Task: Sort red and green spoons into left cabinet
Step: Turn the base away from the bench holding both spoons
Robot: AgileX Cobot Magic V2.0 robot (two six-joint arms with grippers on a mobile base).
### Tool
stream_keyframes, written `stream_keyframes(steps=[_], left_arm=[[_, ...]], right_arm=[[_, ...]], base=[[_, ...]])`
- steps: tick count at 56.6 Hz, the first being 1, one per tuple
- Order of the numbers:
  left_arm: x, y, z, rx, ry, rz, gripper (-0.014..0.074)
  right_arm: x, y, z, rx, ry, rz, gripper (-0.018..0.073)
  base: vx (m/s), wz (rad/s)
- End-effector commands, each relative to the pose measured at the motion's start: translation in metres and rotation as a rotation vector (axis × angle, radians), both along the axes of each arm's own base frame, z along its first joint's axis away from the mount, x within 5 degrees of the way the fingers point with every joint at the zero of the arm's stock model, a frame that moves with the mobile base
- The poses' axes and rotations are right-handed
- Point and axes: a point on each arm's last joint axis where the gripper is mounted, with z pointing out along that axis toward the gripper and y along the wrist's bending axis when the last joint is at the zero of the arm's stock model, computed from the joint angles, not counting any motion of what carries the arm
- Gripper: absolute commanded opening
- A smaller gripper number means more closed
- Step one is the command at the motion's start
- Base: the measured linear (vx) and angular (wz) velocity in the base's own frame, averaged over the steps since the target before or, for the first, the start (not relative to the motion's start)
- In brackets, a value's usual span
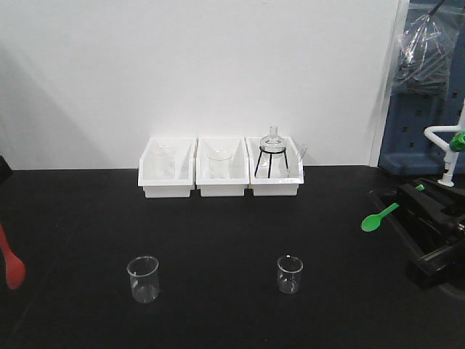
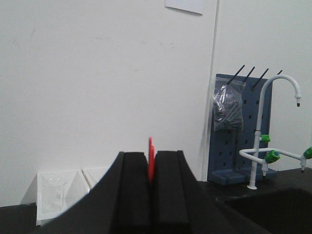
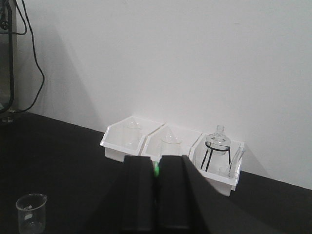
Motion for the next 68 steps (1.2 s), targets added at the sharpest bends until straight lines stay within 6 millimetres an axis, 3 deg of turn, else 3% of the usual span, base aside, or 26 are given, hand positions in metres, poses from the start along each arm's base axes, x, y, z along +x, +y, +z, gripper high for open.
stream_keyframes(steps=[1, 42, 68], left_arm=[[-0.0059, -0.0003, 0.0169, -0.052, -0.092, -0.027, -0.0006], [-0.0059, -0.0003, 0.0169, -0.052, -0.092, -0.027, -0.0006], [-0.0059, -0.0003, 0.0169, -0.052, -0.092, -0.027, -0.0006]], right_arm=[[-0.0044, 0.0015, 0.0162, 0.036, -0.070, 0.026, -0.0008], [-0.0044, 0.0015, 0.0161, 0.036, -0.070, 0.025, -0.0008], [-0.0044, 0.0015, 0.0161, 0.036, -0.070, 0.025, -0.0008]], base=[[-0.25, -0.05], [-0.24, 0.04], [-0.10, 0.28]])
